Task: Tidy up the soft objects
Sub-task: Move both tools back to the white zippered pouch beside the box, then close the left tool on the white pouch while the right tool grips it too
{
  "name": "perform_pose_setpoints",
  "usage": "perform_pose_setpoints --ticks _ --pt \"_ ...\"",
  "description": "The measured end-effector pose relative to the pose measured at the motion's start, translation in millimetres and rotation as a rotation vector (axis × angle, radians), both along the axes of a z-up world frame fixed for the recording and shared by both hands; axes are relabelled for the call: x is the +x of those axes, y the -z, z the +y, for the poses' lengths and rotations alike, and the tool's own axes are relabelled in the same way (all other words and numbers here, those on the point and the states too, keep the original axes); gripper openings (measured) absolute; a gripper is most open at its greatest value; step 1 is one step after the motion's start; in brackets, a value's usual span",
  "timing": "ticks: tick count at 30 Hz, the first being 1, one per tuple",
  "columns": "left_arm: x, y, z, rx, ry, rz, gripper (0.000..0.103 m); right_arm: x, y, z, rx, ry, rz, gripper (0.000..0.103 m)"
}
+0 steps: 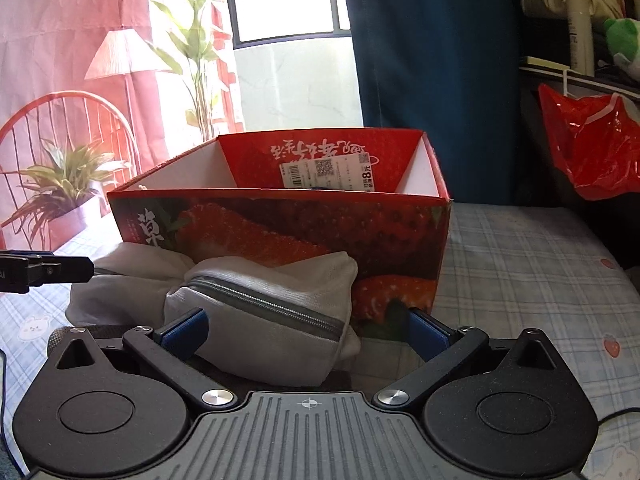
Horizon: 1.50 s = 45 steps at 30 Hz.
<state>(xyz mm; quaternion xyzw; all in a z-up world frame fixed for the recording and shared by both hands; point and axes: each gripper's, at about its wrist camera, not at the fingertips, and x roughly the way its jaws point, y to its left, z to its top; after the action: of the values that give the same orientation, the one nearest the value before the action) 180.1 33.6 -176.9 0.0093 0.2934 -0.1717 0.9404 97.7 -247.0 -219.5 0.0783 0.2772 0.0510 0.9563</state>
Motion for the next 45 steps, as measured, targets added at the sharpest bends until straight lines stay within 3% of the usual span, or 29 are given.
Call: perform_pose_setpoints --ticks 5,12,19,32,37,41,45 --pt "9 6 0 -0.019 0.049 0.031 0.102 4 5 1 0.002 -0.023 0.02 0.102" --pt "17 21 -9 0.013 0.116 0.064 0.102 10 7 14 -0.073 -0.097 0.03 0.098" --pt "22 28 -11 -0.003 0.13 0.084 0.101 19 8 18 -0.071 -0.118 0.046 0.087" --pt "32 38 -13 -0.023 0.145 0.109 0.099 25 13 17 -0.058 -0.119 0.066 0.085" --pt "39 43 -15 -0.06 0.171 0.13 0.087 30 17 16 -0.035 -0.124 0.082 0.081" --pt "41 44 -18 -0.09 0.205 0.151 0.056 32 18 18 -0.014 -0.139 0.092 0.069" --pt "35 39 -19 -0.07 0.204 0.135 0.039 28 13 21 -0.016 -0.158 0.079 0.057"
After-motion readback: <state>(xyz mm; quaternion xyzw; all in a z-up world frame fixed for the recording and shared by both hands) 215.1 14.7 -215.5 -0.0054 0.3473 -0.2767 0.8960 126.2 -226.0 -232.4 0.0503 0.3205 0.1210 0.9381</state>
